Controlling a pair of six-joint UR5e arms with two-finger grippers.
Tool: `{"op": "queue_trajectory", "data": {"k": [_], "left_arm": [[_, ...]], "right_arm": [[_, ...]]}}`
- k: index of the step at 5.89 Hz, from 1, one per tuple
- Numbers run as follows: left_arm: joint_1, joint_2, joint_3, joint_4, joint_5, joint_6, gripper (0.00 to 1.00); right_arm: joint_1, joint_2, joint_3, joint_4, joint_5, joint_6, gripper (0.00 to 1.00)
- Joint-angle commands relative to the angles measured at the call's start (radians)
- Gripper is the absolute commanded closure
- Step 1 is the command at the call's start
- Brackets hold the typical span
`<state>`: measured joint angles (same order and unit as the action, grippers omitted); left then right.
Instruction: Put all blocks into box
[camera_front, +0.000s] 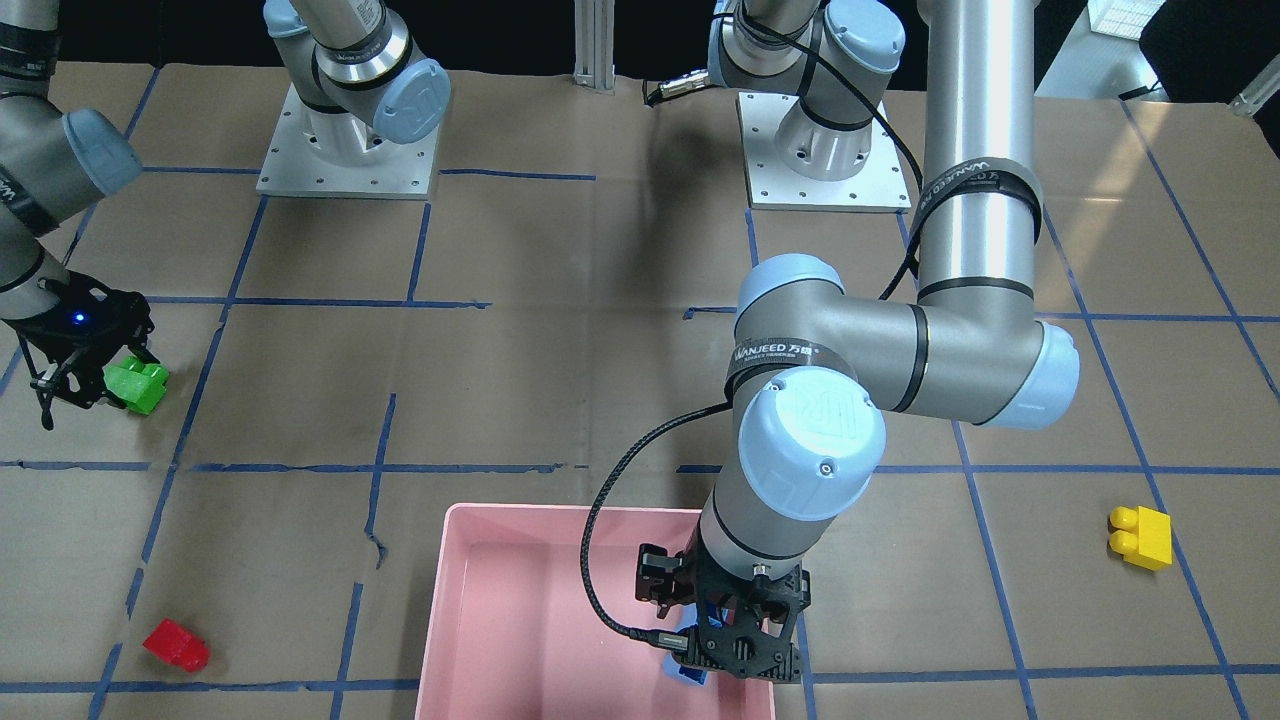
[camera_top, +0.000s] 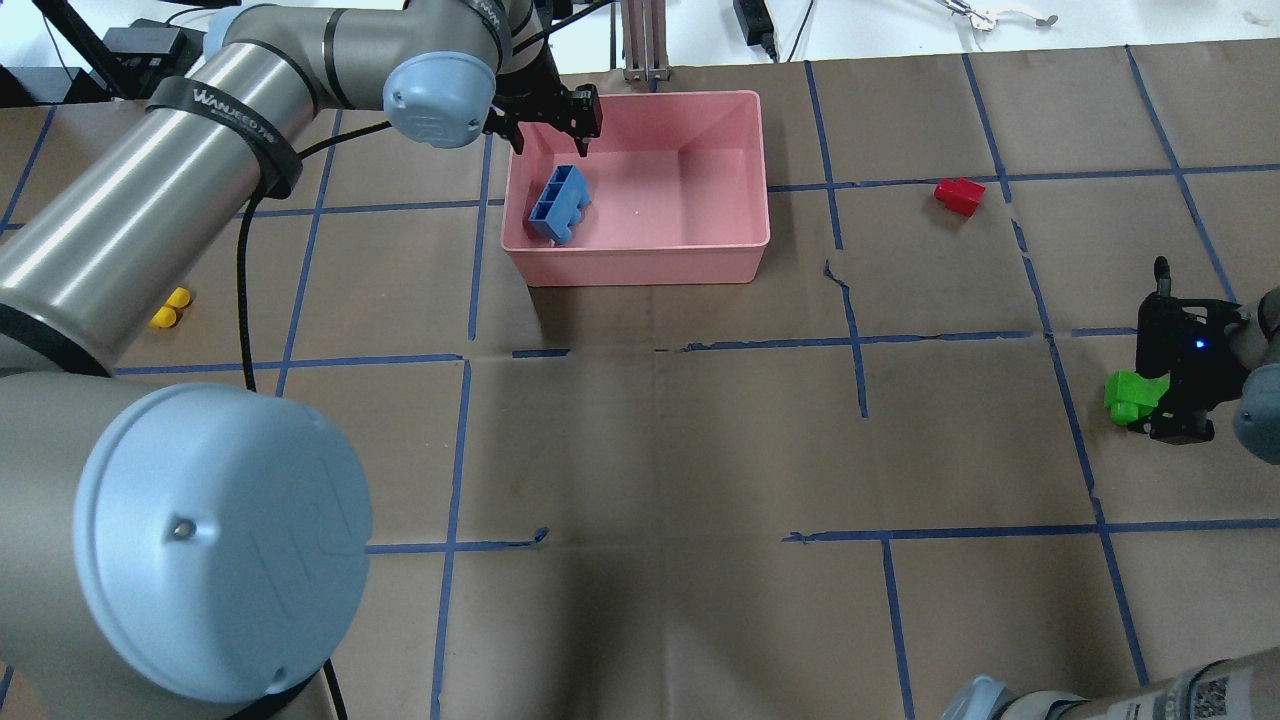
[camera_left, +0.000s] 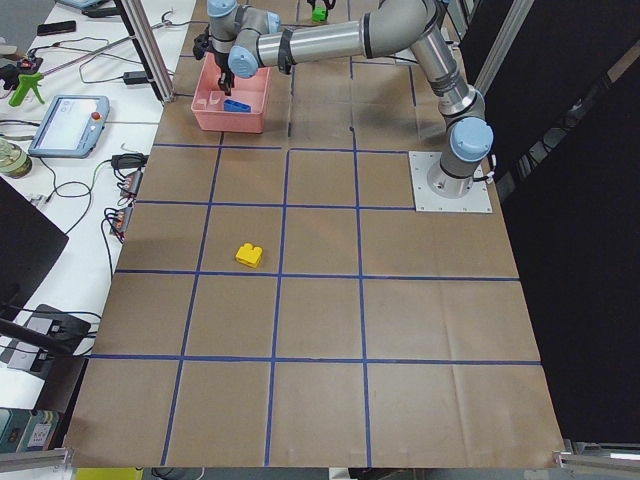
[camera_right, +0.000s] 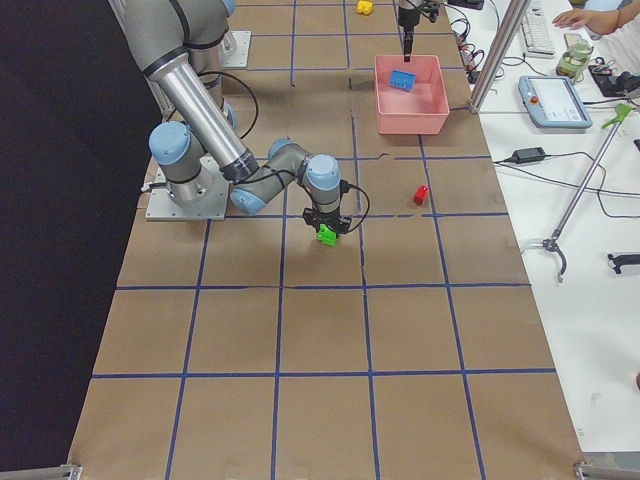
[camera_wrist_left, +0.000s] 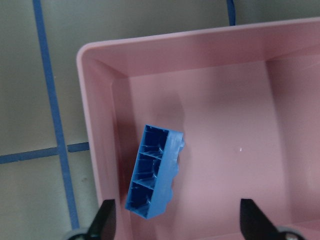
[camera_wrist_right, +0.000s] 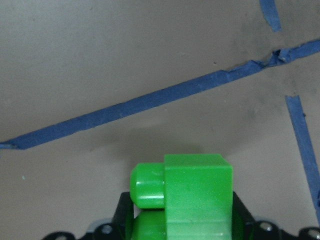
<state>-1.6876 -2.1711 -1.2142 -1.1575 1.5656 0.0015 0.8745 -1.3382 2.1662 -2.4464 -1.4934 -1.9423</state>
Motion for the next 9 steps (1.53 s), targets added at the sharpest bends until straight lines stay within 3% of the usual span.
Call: {"op": "queue_trajectory", "data": {"k": [1, 2, 3, 4, 5, 6, 7, 9], "left_arm": [[0.169, 0.159, -0.162, -0.010, 0.073, 0.005, 0.00], [0.307, 0.227, -0.294, 0.021, 0.067, 0.049, 0.00], [0.435, 0.234, -0.357, 0.077, 0.059, 0.283, 0.00], [0.541, 0.223, -0.366, 0.082, 0.021, 0.496, 0.00], [0.624, 0.203, -0.366, 0.087, -0.014, 0.708, 0.00], [0.684, 0.157, -0.366, 0.176, -0.018, 0.880, 0.00], [0.757, 0.083, -0.363, 0.252, -0.120, 1.037, 0.00], [0.810, -0.007, -0.354, 0.323, -0.162, 1.156, 0.00]], "right_arm": [[0.024, -0.024, -0.122, 0.094, 0.001, 0.032, 0.47], [0.044, -0.048, -0.244, 0.265, 0.001, 0.136, 0.47], [0.084, -0.053, -0.367, 0.429, -0.001, 0.235, 0.46], [0.139, -0.053, -0.452, 0.507, 0.001, 0.367, 0.46], [0.231, -0.053, -0.497, 0.509, -0.002, 0.493, 0.46], [0.315, -0.053, -0.514, 0.509, 0.001, 0.649, 0.44], [0.425, -0.049, -0.547, 0.504, -0.007, 0.795, 0.43], [0.660, 0.022, -0.650, 0.492, -0.016, 1.143, 0.39]]}}
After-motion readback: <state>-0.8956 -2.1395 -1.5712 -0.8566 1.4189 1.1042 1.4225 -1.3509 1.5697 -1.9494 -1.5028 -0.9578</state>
